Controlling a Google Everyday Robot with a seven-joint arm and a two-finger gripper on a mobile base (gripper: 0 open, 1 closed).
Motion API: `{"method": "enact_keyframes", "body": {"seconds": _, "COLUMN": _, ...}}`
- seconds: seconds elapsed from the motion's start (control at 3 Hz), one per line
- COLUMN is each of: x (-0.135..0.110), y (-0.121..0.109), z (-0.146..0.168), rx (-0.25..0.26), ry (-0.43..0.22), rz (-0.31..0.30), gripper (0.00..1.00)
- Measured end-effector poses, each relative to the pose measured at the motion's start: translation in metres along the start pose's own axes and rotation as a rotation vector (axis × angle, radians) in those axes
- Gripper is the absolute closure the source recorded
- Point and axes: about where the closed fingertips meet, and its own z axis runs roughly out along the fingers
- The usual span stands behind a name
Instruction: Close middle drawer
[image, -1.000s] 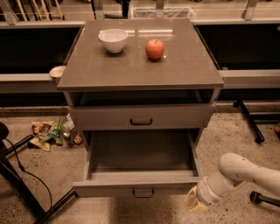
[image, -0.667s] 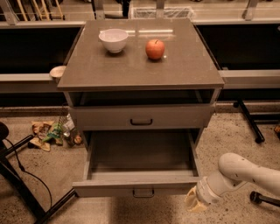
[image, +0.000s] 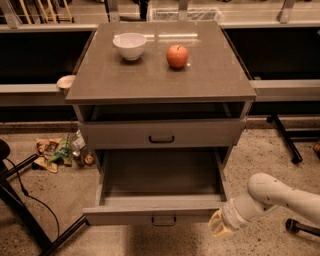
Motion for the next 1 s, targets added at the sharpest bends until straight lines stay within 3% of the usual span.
{"method": "enact_keyframes", "body": {"seconds": 0.33, "x": 0.005, "y": -0.022, "z": 0.003, "rx": 0.065, "ry": -0.017, "rz": -0.055, "gripper": 1.0}}
{"method": "enact_keyframes", "body": {"seconds": 0.67, "x": 0.009, "y": -0.033, "z": 0.006, "rx": 0.091, "ry": -0.026, "rz": -0.07, "gripper": 1.0}}
{"method": "enact_keyframes", "body": {"seconds": 1.0, "x": 0.009, "y": -0.051, "z": 0.004, "rx": 0.131, "ry": -0.032, "rz": -0.093, "gripper": 0.81}}
